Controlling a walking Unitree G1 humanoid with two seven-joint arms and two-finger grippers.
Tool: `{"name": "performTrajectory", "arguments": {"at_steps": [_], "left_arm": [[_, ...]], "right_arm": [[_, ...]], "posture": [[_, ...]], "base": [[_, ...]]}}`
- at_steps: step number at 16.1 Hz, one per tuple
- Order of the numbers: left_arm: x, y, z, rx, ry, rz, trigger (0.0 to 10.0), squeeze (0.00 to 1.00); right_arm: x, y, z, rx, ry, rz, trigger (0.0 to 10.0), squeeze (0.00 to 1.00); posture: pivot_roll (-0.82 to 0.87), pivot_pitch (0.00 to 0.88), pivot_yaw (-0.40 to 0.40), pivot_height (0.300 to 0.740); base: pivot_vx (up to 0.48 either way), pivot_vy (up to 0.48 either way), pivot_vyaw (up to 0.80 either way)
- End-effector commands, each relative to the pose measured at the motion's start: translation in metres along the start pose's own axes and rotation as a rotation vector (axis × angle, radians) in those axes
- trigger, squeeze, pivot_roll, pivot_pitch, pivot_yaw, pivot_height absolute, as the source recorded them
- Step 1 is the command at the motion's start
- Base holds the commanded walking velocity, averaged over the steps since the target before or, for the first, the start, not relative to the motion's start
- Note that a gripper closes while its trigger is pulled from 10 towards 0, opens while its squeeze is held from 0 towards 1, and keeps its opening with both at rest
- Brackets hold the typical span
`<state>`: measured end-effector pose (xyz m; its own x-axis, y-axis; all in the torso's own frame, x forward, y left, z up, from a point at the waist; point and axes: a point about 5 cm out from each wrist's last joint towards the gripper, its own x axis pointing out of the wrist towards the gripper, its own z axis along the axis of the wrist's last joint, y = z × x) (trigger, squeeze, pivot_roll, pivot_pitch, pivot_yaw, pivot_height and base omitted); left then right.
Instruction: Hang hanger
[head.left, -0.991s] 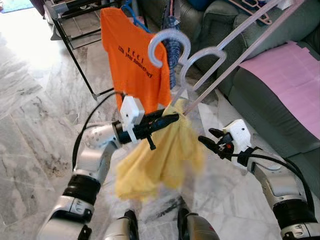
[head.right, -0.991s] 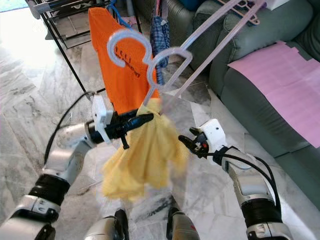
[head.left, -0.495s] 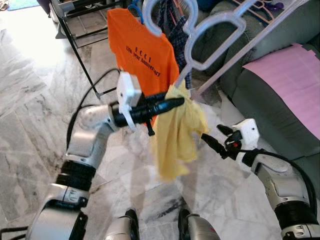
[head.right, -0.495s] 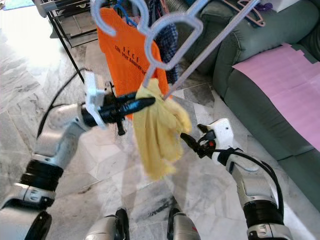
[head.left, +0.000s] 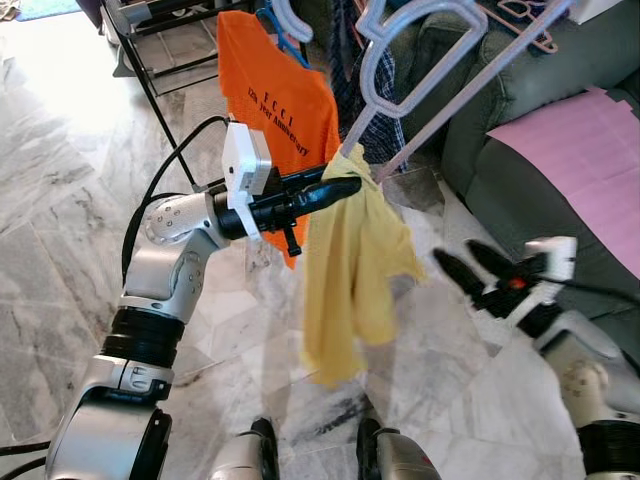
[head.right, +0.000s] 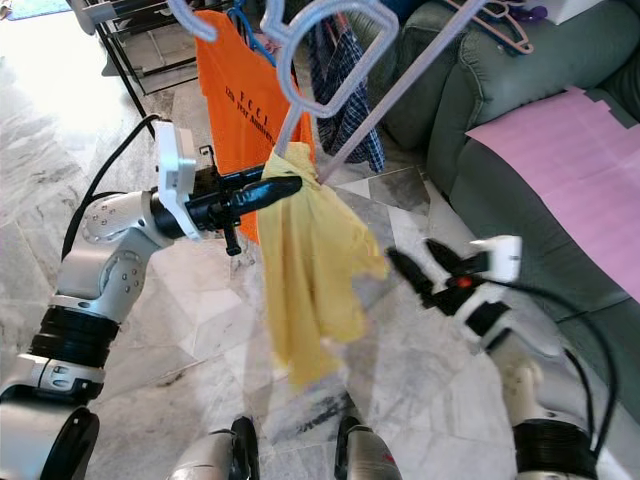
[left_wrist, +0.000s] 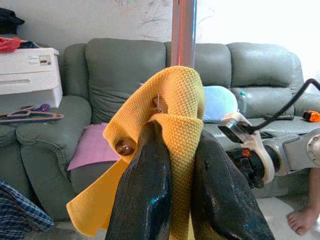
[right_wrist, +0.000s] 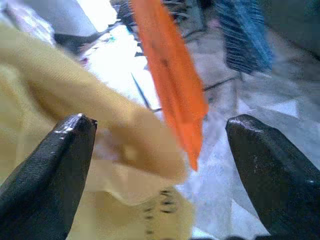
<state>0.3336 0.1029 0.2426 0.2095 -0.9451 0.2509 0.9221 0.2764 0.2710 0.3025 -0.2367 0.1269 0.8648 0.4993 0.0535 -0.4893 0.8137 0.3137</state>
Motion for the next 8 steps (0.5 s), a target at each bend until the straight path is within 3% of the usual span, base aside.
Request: {"name": "performTrajectory", "arguments": {"at_steps": [1,2,3,4,5,6,8], "left_arm": [[0.005,0.003,0.014,0.025,-0.045,-0.021,10.0,0.00],[0.005,0.004,0.015,0.027,-0.047,-0.027,10.0,0.00],[0.006,0.004,0.016,0.027,-0.047,-0.028,10.0,0.00],[0.005,0.005,0.016,0.028,-0.044,-0.031,10.0,0.00],[0.004,0.007,0.015,0.028,-0.034,-0.029,10.0,0.00],[0.003,0.007,0.015,0.027,-0.031,-0.031,10.0,0.00],[0.005,0.007,0.017,0.029,-0.031,-0.037,10.0,0.00]], "right_arm": [[-0.003,-0.004,-0.010,0.040,0.038,-0.066,10.0,1.00],[0.000,-0.006,-0.016,0.048,0.074,-0.112,10.0,0.22],[0.001,-0.007,-0.018,0.048,0.092,-0.131,10.0,0.22],[0.003,-0.005,-0.020,-0.111,0.138,-0.127,10.0,0.00],[0.003,0.012,-0.028,-0.398,0.263,0.026,10.0,0.00],[0.001,0.018,-0.031,-0.482,0.314,0.097,10.0,0.00],[-0.006,0.012,-0.031,-0.628,0.404,0.144,10.0,0.00]], "posture": [[-0.13,0.261,0.044,0.740],[-0.13,0.262,0.045,0.740],[-0.13,0.262,0.045,0.740],[-0.12,0.265,0.051,0.740],[-0.13,0.268,0.047,0.740],[-0.13,0.269,0.047,0.740],[-0.13,0.270,0.046,0.740]], "base": [[0.000,0.000,0.00],[0.000,0.000,0.00],[0.000,0.000,0.00],[0.000,0.000,0.00],[0.000,0.000,0.00],[0.000,0.000,0.00],[0.000,0.000,0.00]]}}
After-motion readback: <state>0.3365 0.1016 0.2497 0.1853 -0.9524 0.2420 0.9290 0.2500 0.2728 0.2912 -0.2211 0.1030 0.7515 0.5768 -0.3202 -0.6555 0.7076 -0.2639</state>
